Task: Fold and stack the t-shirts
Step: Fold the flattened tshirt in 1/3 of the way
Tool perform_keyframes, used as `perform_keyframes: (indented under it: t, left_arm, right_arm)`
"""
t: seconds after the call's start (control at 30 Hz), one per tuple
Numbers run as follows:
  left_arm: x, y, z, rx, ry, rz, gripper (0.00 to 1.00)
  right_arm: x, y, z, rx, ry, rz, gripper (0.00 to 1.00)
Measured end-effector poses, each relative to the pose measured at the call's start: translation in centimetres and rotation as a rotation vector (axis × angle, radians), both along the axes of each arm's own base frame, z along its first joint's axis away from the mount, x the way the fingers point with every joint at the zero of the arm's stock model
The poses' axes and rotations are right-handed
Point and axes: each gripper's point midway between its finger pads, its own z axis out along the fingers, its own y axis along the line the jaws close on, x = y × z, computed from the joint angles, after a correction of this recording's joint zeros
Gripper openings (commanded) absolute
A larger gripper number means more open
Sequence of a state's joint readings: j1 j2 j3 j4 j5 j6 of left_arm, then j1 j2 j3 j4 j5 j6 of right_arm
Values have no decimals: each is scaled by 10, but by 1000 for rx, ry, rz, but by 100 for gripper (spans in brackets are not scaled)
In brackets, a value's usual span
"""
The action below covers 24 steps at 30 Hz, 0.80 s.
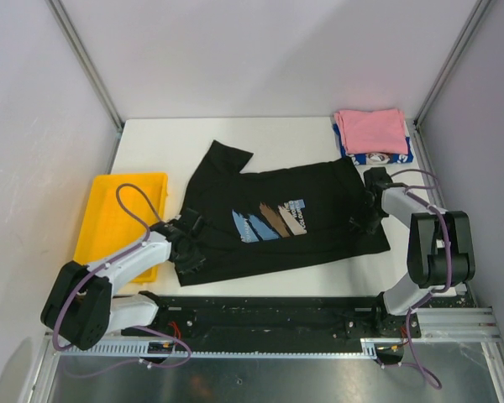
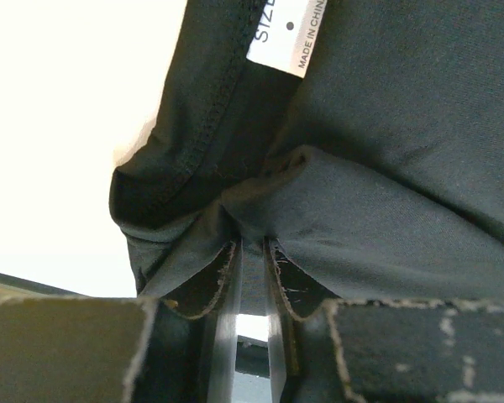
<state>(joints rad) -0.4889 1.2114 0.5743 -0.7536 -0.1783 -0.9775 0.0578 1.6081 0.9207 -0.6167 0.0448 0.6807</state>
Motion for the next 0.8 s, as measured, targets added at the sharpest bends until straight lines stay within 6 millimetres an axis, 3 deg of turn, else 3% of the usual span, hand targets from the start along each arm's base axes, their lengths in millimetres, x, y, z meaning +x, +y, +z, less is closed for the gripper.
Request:
perform_keyframes:
  t: [0.8]
  left_arm:
    - [0, 0, 0, -2, -6, -2, 23]
  right_arm:
    - [25, -44, 10, -12, -38, -78, 34]
